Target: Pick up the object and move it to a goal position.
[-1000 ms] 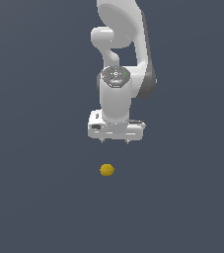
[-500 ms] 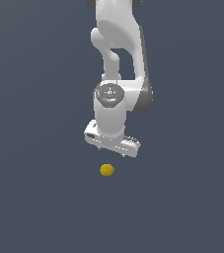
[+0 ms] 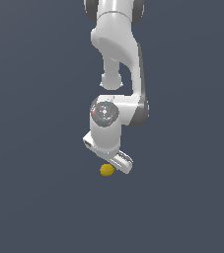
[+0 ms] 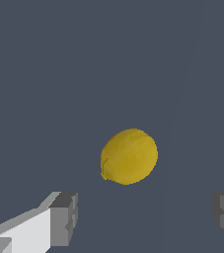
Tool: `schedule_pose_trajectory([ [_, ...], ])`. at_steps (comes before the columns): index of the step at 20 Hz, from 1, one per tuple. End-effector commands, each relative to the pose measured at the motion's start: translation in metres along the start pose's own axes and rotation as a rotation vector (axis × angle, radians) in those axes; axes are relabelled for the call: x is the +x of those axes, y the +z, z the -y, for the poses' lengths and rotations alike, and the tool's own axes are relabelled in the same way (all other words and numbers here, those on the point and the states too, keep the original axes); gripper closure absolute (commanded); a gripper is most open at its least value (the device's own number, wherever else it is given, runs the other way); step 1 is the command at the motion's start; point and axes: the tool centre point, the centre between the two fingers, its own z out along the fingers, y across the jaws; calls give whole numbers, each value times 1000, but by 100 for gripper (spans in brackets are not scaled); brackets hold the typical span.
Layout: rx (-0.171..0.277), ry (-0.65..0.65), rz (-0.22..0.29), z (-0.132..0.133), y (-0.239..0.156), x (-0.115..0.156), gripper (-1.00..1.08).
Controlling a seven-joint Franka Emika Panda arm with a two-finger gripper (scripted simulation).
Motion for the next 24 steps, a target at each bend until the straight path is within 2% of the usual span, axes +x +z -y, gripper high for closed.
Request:
schedule_pose_trajectory([
  [1,-2,51,-1,1,6,5,-92],
  [8,-5,130,-3,2,17,13,-92],
  [16,-6,138,-3,1,22,14,-92],
  [24,-5,142,-3,0,60,14,-92],
])
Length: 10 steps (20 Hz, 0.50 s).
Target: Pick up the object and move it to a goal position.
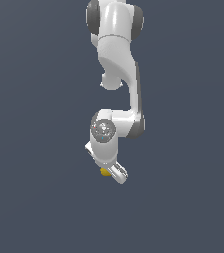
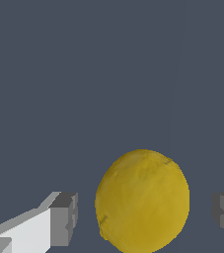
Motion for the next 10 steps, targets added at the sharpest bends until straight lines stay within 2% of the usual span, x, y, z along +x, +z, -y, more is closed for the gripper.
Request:
schedule_pose_trajectory([
  [1,0,1,0,0,12,0,-92],
  [7,0,1,0,1,16,1,-92],
  [8,0,1,0,1,16,1,108],
  [10,0,1,0,1,16,1,108],
])
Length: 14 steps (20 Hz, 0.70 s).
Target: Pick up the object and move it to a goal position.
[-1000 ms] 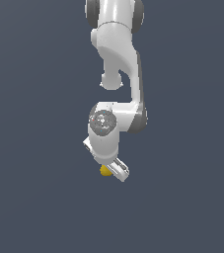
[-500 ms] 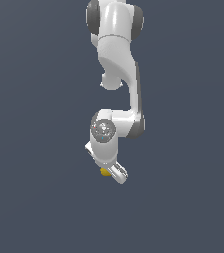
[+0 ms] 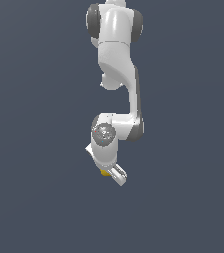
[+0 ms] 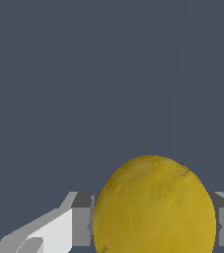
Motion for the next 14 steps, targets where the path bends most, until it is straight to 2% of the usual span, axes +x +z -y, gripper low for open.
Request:
schedule_pose_trajectory([
  [1,1,0,-1,0,0,0,108],
  [14,0,0,0,-3,-3,-2,108],
])
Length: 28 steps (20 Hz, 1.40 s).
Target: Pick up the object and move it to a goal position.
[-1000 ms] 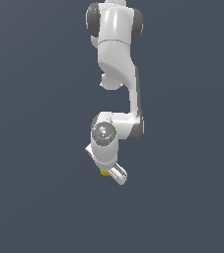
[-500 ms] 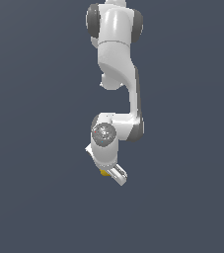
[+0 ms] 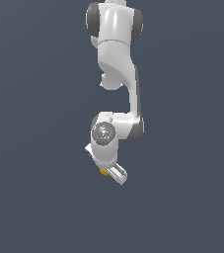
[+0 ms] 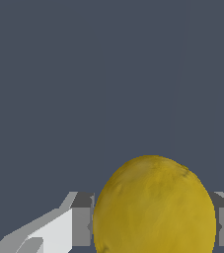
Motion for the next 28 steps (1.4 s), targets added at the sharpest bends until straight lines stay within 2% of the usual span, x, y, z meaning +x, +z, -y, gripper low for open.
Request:
schedule_pose_trajectory([
  [1,1,0,-1,-2,-3,-1,108],
  [9,1,0,-1,-21,-16,-12,108],
  [21,2,0,-1,-73,-54,-40,108],
  [28,2,0,-1,-93,-70,-51,108],
])
